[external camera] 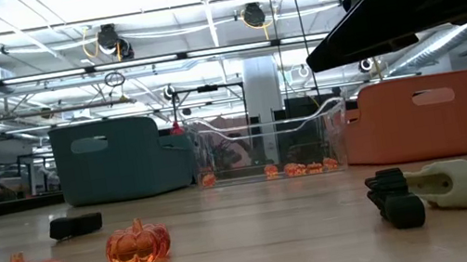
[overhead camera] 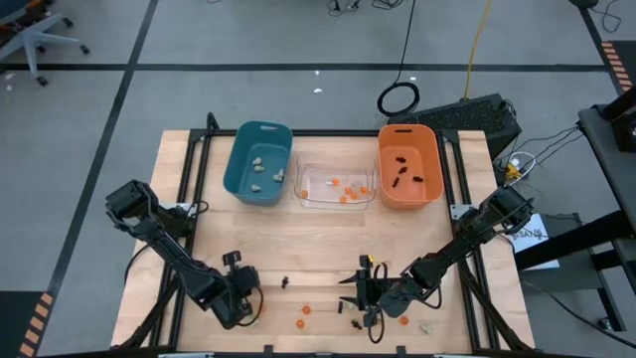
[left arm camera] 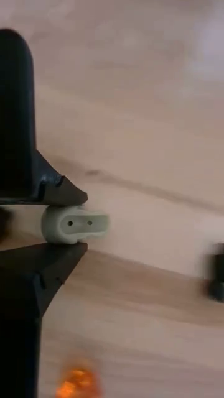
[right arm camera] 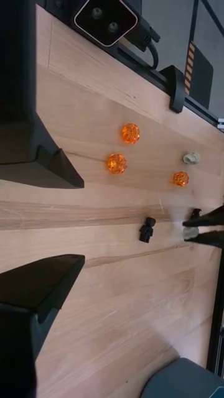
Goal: Sort Halloween decoration
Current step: Put the white skull toy into the blue bin
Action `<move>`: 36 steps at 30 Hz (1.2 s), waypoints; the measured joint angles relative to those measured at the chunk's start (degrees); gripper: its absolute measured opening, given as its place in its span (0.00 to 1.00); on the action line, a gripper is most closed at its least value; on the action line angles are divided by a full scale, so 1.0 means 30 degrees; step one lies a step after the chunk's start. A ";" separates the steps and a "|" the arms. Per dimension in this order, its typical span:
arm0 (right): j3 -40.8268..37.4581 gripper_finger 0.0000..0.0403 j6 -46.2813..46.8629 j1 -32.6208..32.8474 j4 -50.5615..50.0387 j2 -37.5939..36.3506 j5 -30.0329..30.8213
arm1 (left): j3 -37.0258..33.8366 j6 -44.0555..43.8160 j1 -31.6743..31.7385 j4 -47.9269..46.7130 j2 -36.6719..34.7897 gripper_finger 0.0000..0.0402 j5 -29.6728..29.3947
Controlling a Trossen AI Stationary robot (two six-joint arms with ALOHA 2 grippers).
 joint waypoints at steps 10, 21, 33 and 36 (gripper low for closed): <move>0.0000 0.41 0.0145 -0.0008 0.0022 0.0000 0.0081 | 0.0958 0.6371 -0.0036 0.3882 -0.2534 0.16 -0.4952; 0.0000 0.41 -0.0038 -0.0248 -0.0094 0.0007 0.0000 | 0.0980 2.1786 0.0059 0.9762 -0.4171 0.16 -0.6187; 0.0000 0.41 -0.0066 -0.0255 -0.0284 0.0007 0.0000 | 0.0985 3.3120 0.0171 1.1262 -0.4149 0.17 -0.6128; 0.0000 0.41 -0.0066 -0.0255 -0.0284 0.0007 -0.0007 | 0.0987 3.3050 0.0171 1.1256 -0.4149 0.17 -0.6114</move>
